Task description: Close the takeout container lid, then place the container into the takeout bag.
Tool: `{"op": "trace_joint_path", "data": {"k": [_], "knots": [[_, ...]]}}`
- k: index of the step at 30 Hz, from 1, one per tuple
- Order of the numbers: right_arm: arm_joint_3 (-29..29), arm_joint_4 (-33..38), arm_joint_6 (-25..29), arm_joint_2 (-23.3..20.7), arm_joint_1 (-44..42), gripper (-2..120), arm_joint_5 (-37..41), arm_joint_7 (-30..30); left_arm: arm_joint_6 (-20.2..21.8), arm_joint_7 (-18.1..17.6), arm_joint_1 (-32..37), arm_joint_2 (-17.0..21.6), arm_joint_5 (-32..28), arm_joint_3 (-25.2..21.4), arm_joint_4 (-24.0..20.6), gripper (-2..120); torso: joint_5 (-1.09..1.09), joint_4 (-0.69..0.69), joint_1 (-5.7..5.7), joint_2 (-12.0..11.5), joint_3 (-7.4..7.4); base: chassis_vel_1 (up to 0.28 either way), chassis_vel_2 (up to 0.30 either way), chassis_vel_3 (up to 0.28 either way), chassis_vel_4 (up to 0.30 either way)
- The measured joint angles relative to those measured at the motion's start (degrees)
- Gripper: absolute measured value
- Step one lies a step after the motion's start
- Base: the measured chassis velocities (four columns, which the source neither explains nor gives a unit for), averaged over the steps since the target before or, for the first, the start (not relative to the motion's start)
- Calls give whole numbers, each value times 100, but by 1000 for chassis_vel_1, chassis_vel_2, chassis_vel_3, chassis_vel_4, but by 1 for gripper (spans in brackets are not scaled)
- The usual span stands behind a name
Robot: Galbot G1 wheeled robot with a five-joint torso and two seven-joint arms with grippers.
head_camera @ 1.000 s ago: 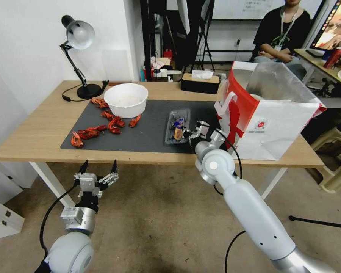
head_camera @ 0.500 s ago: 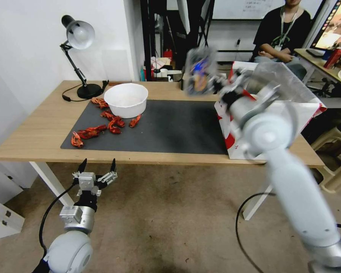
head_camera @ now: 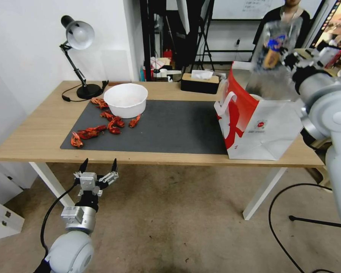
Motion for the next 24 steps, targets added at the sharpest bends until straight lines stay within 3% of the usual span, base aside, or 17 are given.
{"op": "trace_joint_path", "data": {"k": [3, 16, 19, 21, 24], "knots": [[70, 20, -136, 14, -152, 0, -77, 52, 2, 0, -1, 1, 3, 7, -5, 100, -1, 0, 0, 0, 0, 0, 0, 0, 0], [196, 85, -303, -17, -373, 45, -243, 6, 6, 4, -2, 9, 5, 0, -25, 100, -2, -1, 0, 1, 0, 0, 0, 0, 0], [209, 93, -72, -18, -378, 55, -312, -273, 6, 4, -1, 15, -1, -6, -30, 100, -1, -1, 0, 1, 0, 0, 0, 0, 0], [213, 105, 596, -40, -432, 65, -476, -1011, 6, 4, -2, 21, -9, -17, -32, 100, -2, -1, 0, 1, 0, 0, 0, 0, 0], [194, 150, 969, -72, -485, 72, -498, -1431, 6, 4, -4, 22, -12, -18, -32, 100, -2, -1, 0, 1, 0, 0, 0, 0, 0]]}}
